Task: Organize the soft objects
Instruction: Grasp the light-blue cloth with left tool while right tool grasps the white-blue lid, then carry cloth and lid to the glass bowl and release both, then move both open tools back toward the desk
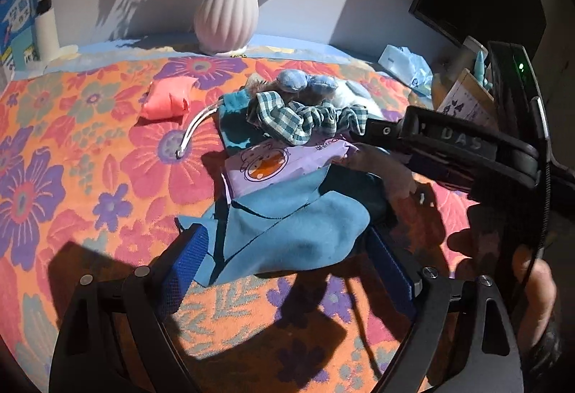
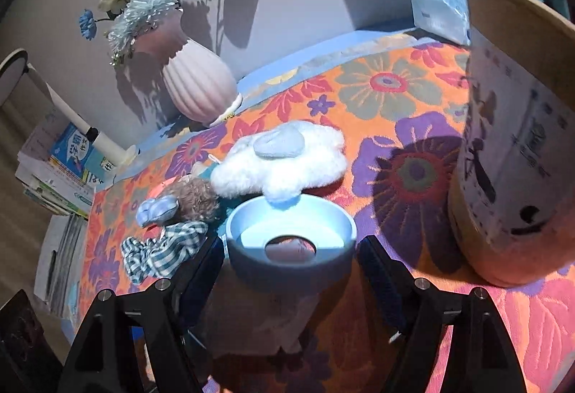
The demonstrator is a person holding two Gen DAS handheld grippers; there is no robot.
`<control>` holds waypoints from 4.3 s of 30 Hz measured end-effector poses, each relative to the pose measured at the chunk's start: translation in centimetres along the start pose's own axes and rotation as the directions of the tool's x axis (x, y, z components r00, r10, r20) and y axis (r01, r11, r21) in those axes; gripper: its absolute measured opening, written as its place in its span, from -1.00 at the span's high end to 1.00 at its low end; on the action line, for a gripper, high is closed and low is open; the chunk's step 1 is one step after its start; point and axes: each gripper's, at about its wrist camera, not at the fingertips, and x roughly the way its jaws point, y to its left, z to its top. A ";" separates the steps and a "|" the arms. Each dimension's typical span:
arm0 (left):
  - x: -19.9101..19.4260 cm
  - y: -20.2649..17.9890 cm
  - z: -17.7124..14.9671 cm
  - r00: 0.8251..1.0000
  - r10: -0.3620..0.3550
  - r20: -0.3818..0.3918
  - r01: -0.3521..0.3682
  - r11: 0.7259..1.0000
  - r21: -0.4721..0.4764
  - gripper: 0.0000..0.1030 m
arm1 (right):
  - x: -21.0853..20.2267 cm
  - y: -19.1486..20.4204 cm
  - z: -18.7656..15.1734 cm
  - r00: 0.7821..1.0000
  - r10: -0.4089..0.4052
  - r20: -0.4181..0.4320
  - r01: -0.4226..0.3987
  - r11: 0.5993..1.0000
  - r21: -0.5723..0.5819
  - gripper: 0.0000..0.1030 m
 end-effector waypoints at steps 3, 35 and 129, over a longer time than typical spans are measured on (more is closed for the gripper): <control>-0.2 0.0 -0.1 0.999 -0.053 0.003 0.053 0.999 0.003 -0.15 | 0.0 0.4 -0.1 1.000 -0.013 0.019 0.014 1.000 -0.028 -0.30; -6.6 3.7 -3.9 1.000 -0.017 -0.003 0.017 0.997 -0.080 0.74 | -8.7 -1.9 -10.2 0.969 -0.224 0.106 0.246 0.924 -0.293 -0.29; -3.5 -32.4 8.3 0.967 -0.224 0.123 0.179 0.936 0.302 -0.30 | -27.8 -21.7 2.1 0.898 -0.325 0.296 0.277 0.942 0.191 -0.35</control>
